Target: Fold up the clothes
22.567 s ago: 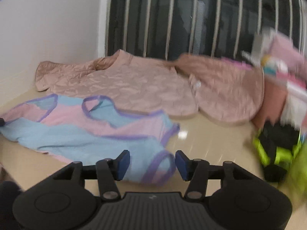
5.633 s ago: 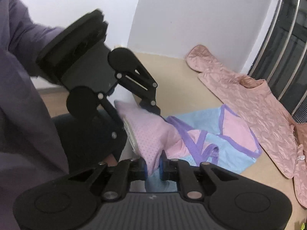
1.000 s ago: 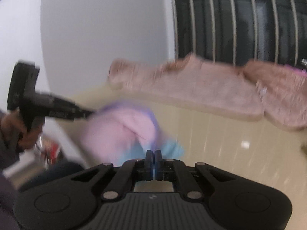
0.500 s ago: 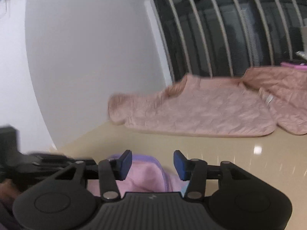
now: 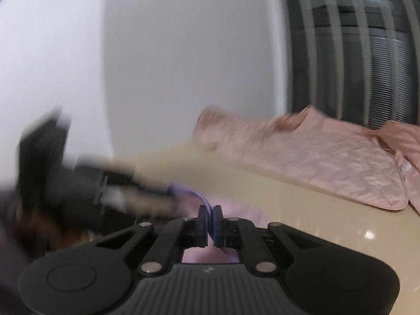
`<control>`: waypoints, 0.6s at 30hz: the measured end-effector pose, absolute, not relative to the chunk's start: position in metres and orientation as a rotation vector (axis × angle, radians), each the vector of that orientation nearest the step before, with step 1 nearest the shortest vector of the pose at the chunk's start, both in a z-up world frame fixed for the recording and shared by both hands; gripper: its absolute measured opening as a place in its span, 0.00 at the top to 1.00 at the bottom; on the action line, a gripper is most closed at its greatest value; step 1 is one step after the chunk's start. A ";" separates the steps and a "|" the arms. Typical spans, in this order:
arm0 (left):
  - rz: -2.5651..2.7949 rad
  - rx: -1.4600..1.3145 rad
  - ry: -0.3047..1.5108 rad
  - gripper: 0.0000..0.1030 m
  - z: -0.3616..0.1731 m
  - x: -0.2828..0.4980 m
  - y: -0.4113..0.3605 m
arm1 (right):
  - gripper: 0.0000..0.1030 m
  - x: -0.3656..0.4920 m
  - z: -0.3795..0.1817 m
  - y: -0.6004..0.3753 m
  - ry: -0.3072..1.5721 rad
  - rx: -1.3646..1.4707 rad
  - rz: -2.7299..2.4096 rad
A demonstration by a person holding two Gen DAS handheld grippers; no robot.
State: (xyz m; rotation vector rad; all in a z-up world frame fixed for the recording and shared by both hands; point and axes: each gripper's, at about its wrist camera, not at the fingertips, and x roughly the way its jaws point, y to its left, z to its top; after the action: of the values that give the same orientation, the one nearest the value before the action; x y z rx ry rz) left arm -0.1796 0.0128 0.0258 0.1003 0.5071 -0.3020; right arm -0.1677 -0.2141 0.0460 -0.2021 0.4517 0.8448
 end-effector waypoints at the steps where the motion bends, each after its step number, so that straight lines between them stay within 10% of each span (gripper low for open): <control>1: -0.347 0.054 0.511 0.55 0.030 -0.183 0.021 | 0.97 -0.170 0.042 -0.212 0.476 -0.241 0.832; 11: -0.339 -0.213 0.530 0.50 0.042 -0.153 0.040 | 0.94 -0.169 0.037 -0.229 0.456 -0.190 0.707; 14: -0.327 -0.118 0.606 0.51 0.028 -0.143 0.021 | 0.68 -0.175 0.036 -0.233 0.470 -0.184 0.699; 18: -0.331 -0.034 0.609 0.52 0.014 -0.154 0.010 | 0.58 -0.187 0.047 -0.256 0.419 -0.038 0.733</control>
State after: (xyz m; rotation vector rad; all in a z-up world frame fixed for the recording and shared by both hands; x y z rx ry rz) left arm -0.1536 0.0098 0.0144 -0.0338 0.6095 -0.3312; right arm -0.1865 -0.2563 0.0468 -0.0376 0.4189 0.7332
